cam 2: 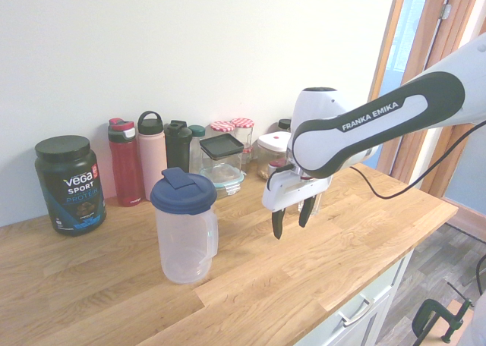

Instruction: Pour me some water

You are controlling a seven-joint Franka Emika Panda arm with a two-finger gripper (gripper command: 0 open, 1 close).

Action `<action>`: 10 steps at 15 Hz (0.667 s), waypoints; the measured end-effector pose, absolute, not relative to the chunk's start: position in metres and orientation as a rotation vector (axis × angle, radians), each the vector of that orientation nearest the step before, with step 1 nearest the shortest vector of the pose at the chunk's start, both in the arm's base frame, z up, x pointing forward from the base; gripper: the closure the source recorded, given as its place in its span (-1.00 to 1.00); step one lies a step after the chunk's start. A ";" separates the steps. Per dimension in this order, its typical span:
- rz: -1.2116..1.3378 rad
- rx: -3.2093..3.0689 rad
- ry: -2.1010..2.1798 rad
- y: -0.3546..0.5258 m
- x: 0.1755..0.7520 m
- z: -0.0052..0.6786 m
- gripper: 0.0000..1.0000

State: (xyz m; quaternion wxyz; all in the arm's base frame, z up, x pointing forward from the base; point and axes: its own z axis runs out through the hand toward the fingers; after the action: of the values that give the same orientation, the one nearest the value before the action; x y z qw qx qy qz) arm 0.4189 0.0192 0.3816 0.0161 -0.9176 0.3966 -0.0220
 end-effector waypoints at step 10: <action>-0.270 -2.873 1.024 0.095 0.344 0.488 -1.00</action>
State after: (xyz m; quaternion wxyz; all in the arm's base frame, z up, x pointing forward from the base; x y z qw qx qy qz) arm 0.3440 0.0948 0.4880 0.0398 -0.9376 0.3341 -0.0882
